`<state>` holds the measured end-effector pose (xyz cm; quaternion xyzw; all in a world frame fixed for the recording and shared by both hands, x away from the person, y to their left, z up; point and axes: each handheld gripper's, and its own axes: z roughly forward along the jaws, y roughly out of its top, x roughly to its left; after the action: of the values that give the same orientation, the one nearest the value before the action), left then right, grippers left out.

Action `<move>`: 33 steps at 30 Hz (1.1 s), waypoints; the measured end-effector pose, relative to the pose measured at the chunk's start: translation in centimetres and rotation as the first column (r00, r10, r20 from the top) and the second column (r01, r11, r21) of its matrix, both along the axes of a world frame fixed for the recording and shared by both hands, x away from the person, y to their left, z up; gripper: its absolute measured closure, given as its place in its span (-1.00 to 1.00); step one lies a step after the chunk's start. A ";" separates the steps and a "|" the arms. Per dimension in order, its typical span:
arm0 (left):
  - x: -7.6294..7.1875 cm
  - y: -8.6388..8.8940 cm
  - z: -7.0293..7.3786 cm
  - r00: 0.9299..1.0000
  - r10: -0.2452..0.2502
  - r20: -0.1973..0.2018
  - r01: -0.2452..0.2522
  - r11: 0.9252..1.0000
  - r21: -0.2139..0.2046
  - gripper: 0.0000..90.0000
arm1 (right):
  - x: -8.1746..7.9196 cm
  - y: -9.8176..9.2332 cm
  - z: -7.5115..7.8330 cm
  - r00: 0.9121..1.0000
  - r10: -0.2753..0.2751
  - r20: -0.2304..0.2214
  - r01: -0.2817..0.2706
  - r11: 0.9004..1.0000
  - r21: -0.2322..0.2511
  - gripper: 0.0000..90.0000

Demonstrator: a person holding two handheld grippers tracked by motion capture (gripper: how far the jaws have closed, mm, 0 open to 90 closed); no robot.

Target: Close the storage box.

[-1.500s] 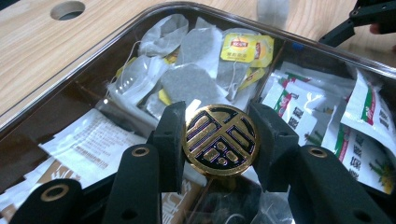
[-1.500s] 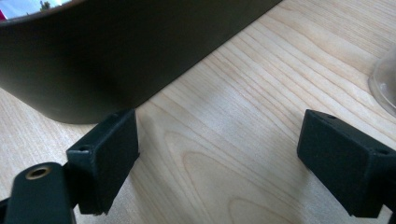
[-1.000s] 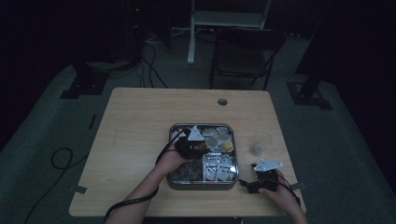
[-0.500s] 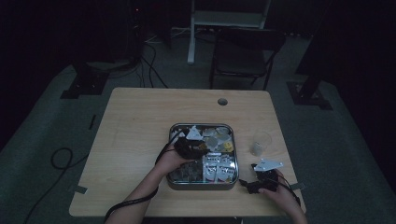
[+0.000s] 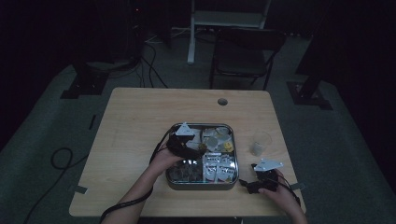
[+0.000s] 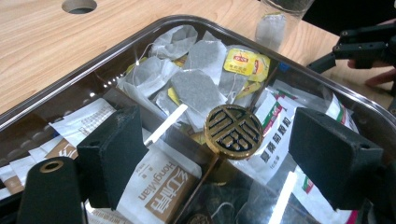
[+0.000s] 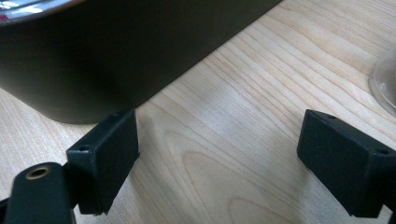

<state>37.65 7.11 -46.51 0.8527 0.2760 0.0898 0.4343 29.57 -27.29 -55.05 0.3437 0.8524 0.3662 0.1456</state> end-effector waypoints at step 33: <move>-0.7 6.3 0.5 0.984 0.168 0.057 -0.167 0.986 -0.014 -0.99 | 0.0 0.0 0.0 1.000 0.000 0.001 0.000 1.000 -0.001 -0.73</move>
<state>36.97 13.40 -46.05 0.8217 0.3343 0.1493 0.4368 29.57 -27.30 -55.05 0.3433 0.8525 0.3662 0.1461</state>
